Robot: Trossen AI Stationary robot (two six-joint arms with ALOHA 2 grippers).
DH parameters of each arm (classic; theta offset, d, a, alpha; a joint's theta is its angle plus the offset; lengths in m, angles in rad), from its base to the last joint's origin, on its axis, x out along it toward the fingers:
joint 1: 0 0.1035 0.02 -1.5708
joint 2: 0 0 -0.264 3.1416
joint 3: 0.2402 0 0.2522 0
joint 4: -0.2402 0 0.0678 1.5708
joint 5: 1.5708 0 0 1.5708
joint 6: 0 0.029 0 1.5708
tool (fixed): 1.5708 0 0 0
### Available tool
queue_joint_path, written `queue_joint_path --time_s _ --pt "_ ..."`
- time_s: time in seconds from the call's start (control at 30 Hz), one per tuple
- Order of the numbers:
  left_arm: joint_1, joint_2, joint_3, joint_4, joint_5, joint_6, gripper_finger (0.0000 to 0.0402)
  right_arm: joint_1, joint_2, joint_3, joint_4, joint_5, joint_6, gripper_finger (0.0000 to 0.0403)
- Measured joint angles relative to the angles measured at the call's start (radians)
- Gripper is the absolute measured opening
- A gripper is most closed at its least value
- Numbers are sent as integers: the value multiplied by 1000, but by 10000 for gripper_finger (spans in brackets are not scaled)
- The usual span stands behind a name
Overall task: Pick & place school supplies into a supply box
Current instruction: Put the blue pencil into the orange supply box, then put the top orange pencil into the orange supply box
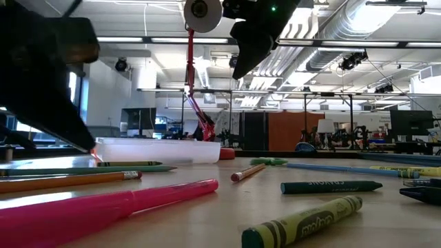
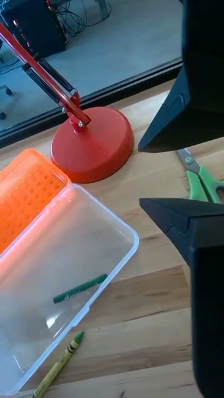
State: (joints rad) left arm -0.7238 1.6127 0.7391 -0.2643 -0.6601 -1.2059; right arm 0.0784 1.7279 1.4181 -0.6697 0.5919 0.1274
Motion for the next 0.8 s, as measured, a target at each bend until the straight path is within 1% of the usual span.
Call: queue_joint_path --time_s 0.13,0.33,0.4,0.47,0.6,0.67,0.8 --pt "-70 0 0 -56 -36 -75 104 0 0 0 0 0 1 108" --pt "-152 4 0 -64 -190 -112 104 0 0 0 0 1 3 108" --pt "-157 20 0 -67 -195 -112 103 0 0 0 0 1 3 108" --pt "-156 46 0 -68 -179 -112 104 0 0 0 0 1 3 108" --pt "-156 121 0 -60 -166 -112 102 0 0 0 0 0 3 108" --pt "-156 140 0 -57 -186 -120 101 0 0 0 0 0 3 108" --pt "-162 141 0 -53 -215 -134 101 0 0 0 0 -6 1 108"
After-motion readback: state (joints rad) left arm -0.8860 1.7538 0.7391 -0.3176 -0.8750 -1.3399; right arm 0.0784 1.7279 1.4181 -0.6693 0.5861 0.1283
